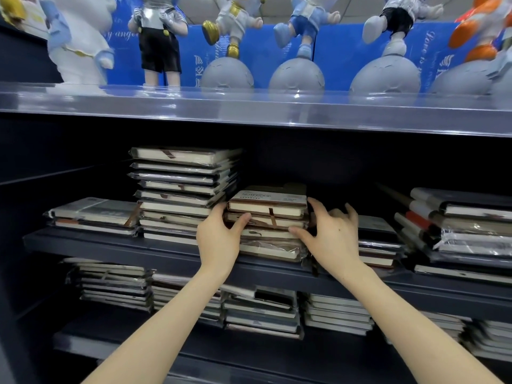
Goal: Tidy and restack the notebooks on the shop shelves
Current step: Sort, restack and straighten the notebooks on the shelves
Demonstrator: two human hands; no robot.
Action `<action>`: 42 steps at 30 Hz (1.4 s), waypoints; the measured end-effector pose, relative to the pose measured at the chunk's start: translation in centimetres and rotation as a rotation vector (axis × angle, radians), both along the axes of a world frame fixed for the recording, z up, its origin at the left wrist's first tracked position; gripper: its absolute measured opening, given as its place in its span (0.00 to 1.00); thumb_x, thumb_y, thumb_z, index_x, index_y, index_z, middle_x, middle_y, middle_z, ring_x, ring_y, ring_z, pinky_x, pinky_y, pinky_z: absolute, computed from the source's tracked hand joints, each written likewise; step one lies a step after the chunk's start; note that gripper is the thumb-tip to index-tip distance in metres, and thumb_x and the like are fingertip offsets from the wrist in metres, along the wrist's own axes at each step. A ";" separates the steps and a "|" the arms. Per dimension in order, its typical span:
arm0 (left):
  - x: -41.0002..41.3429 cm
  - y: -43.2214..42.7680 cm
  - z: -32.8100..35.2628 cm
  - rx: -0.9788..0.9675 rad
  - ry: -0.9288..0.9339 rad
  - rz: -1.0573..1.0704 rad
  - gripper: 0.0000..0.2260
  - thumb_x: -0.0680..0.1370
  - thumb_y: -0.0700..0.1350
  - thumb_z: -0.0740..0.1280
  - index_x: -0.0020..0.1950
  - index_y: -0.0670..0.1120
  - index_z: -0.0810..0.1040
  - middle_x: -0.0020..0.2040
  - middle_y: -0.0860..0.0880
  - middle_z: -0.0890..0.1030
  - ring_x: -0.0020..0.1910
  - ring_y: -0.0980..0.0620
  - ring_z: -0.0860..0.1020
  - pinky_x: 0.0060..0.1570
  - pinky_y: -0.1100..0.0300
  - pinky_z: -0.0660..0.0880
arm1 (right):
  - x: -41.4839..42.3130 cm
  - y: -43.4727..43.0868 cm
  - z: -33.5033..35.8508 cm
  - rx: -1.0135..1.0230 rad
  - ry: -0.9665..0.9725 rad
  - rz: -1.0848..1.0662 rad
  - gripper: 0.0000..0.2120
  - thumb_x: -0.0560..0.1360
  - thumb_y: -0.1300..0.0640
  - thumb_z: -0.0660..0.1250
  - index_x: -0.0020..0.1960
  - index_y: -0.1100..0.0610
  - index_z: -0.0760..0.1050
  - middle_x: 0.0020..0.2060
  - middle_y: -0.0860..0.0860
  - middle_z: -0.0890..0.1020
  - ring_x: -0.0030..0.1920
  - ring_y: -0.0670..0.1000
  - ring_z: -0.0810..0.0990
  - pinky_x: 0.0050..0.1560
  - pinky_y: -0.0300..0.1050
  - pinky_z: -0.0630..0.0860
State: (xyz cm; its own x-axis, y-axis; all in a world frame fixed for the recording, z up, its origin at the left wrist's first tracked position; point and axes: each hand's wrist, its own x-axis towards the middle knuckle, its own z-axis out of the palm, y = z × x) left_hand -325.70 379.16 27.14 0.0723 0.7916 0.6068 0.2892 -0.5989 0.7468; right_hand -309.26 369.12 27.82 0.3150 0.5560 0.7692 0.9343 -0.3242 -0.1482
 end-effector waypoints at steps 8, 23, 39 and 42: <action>0.4 0.0 -1.1 -0.006 0.024 -0.126 0.34 0.69 0.53 0.75 0.71 0.44 0.67 0.62 0.47 0.77 0.63 0.48 0.74 0.61 0.60 0.69 | -0.9 0.1 -0.1 -0.064 0.154 0.056 0.34 0.76 0.42 0.64 0.76 0.54 0.58 0.57 0.52 0.81 0.63 0.54 0.73 0.73 0.54 0.49; -2.2 -0.1 -1.9 0.032 -0.013 -0.236 0.33 0.68 0.47 0.77 0.71 0.49 0.69 0.61 0.53 0.76 0.61 0.55 0.73 0.62 0.60 0.69 | -3.0 -1.4 -0.7 0.157 0.321 0.105 0.36 0.69 0.42 0.73 0.72 0.50 0.65 0.42 0.46 0.82 0.58 0.48 0.72 0.67 0.46 0.52; -4.2 0.9 -2.1 -0.036 0.005 -0.353 0.34 0.69 0.43 0.76 0.71 0.54 0.66 0.54 0.66 0.72 0.58 0.62 0.72 0.54 0.75 0.67 | -5.0 -1.4 -2.2 0.316 0.431 0.147 0.34 0.67 0.49 0.76 0.69 0.53 0.69 0.40 0.46 0.83 0.48 0.34 0.55 0.59 0.38 0.53; -4.3 0.9 -2.1 -0.018 0.023 -0.346 0.33 0.70 0.43 0.75 0.72 0.52 0.65 0.56 0.62 0.73 0.59 0.62 0.72 0.52 0.78 0.66 | -5.0 -1.3 -2.2 0.317 0.430 0.147 0.33 0.67 0.48 0.76 0.69 0.52 0.69 0.40 0.46 0.83 0.48 0.35 0.55 0.57 0.38 0.54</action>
State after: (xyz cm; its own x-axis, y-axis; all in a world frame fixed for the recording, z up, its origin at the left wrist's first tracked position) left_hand -330.00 380.07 25.06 0.3522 0.7281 0.5881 0.0885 -0.6514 0.7535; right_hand -314.22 367.82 25.57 0.5739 0.3799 0.7255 0.8003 -0.0725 -0.5952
